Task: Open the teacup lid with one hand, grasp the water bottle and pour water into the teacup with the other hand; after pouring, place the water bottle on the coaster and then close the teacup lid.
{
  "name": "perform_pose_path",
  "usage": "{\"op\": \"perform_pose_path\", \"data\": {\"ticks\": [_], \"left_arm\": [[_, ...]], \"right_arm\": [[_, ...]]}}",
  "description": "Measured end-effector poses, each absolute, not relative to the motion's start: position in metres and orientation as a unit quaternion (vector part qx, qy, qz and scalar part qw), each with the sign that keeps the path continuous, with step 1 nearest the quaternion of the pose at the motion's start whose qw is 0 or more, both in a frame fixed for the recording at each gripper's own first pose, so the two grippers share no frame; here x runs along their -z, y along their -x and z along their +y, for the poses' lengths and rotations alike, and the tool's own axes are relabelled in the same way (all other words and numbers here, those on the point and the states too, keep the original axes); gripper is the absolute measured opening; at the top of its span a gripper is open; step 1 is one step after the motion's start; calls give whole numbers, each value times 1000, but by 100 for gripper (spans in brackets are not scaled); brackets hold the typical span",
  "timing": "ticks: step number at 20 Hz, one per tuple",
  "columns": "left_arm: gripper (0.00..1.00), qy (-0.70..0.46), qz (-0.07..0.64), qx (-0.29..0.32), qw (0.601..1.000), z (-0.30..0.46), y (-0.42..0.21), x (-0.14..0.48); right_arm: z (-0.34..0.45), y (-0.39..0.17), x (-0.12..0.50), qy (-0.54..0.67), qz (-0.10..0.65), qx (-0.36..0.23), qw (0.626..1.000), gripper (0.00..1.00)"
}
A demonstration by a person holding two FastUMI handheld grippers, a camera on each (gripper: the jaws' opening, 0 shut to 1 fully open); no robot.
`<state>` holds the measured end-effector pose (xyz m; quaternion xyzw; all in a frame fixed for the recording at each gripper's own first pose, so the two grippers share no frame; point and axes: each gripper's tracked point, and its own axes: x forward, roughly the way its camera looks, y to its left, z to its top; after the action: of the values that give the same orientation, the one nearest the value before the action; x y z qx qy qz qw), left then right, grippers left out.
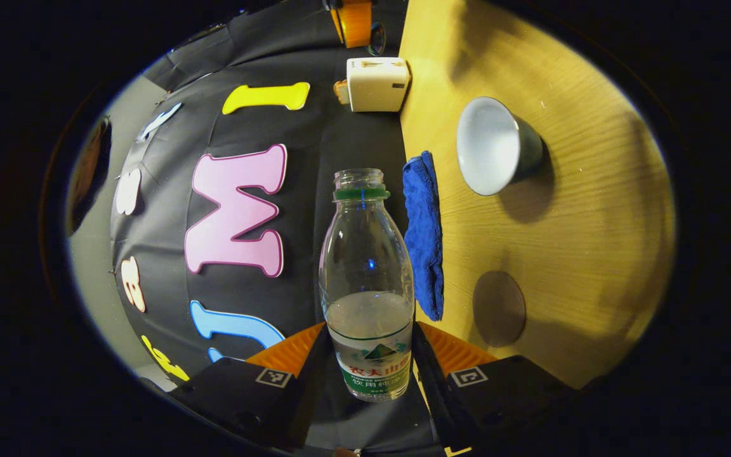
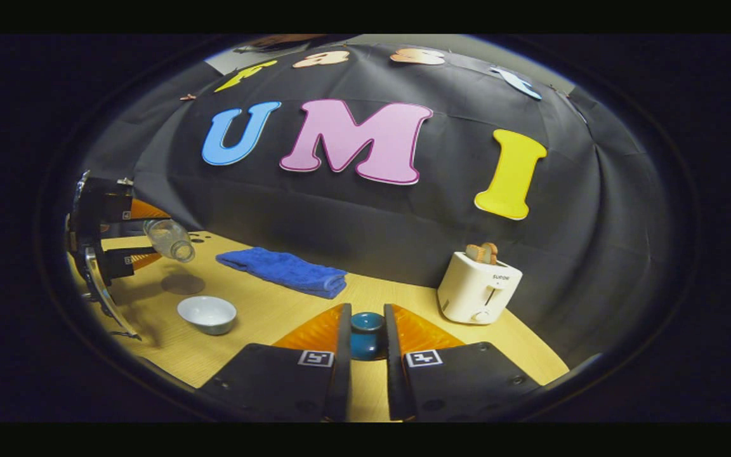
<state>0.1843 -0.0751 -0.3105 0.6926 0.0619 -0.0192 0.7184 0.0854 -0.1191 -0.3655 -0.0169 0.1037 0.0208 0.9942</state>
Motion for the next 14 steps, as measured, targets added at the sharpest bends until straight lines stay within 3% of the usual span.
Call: {"op": "perform_pose_path", "data": {"ticks": [2,3,9,10,11,14], "left_arm": [[76,-701,61,20,710,-75,-185,313],[76,-706,61,19,706,-74,-186,314],[76,-725,52,19,687,-75,-190,318],[76,-728,51,20,684,-74,-189,317],[76,-730,50,21,681,-76,-189,318],[76,-738,45,23,673,-75,-192,318]], "right_arm": [[-119,-84,365,19,103,-22,994,27],[-119,-84,366,19,103,-22,994,31],[-117,-82,368,23,104,-24,994,31],[-118,-82,369,23,105,-23,994,27],[-118,-81,369,23,105,-23,994,31],[-119,-81,369,25,105,-22,994,31]]}}
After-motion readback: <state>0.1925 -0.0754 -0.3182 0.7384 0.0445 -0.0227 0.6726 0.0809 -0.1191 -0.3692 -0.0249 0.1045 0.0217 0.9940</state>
